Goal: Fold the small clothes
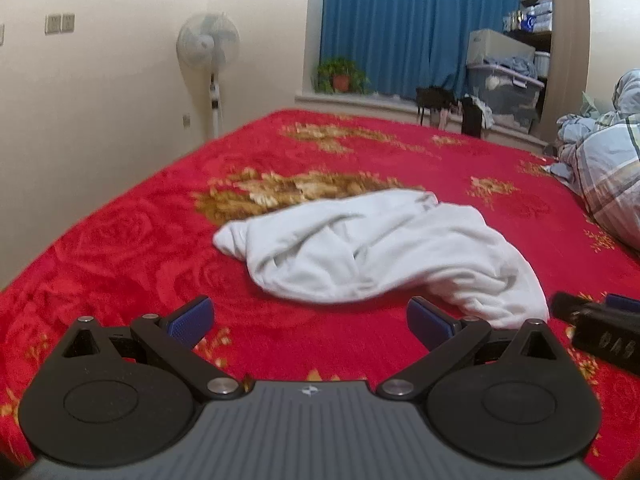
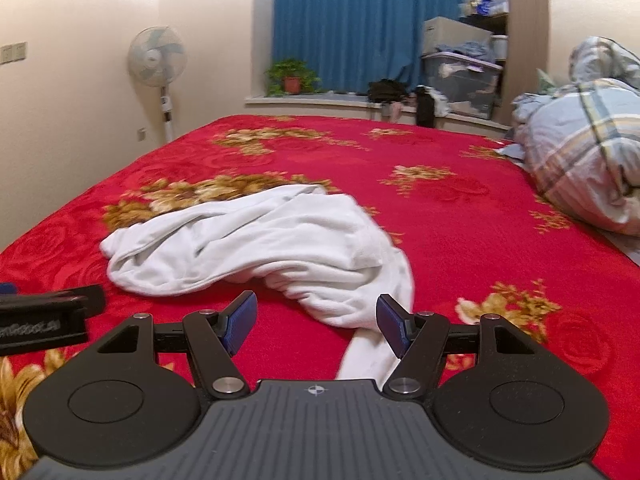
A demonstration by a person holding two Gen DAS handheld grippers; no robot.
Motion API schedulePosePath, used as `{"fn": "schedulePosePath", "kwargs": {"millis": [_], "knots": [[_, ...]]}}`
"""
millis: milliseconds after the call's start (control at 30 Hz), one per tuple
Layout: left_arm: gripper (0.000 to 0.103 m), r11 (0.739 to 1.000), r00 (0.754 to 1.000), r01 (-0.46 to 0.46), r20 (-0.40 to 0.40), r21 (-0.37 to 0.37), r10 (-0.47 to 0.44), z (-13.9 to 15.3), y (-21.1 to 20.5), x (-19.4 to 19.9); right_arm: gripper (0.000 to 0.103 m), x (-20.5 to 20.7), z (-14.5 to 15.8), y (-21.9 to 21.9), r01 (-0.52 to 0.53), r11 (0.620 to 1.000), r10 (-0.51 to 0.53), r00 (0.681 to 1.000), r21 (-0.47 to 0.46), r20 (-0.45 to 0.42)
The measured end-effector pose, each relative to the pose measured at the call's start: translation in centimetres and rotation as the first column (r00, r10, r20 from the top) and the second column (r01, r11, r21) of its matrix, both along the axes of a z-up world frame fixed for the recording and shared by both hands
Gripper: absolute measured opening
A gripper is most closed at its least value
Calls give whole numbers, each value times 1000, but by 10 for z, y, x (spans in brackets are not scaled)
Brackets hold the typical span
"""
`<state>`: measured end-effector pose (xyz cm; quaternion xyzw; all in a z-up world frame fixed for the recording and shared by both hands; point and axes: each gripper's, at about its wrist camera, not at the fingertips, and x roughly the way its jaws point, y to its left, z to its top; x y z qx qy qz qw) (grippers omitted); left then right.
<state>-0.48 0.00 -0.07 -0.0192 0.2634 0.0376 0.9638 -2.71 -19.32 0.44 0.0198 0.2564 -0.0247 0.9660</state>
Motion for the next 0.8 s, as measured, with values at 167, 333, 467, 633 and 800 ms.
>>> {"fn": "schedulePosePath", "kwargs": {"millis": [167, 333, 467, 633, 800], "knots": [[97, 999, 999, 35, -32, -22, -36, -4, 2, 19, 67, 7, 4, -23, 55, 997, -54, 998, 50, -35], [93, 999, 998, 51, -33, 0, -51, -10, -11, 53, 67, 12, 9, -42, 81, 994, -78, 996, 78, -43], [93, 997, 996, 25, -83, -77, -31, -27, -24, 98, 67, 15, 10, -58, 102, 988, -96, 994, 120, -59], [93, 971, 980, -51, -201, -234, 3, -55, -35, 156, 67, 19, 10, -77, 121, 983, -113, 992, 136, -64], [88, 948, 971, -94, -240, -305, 19, -72, -49, 202, 67, 20, 8, -93, 142, 979, -133, 989, 146, -72]]}}
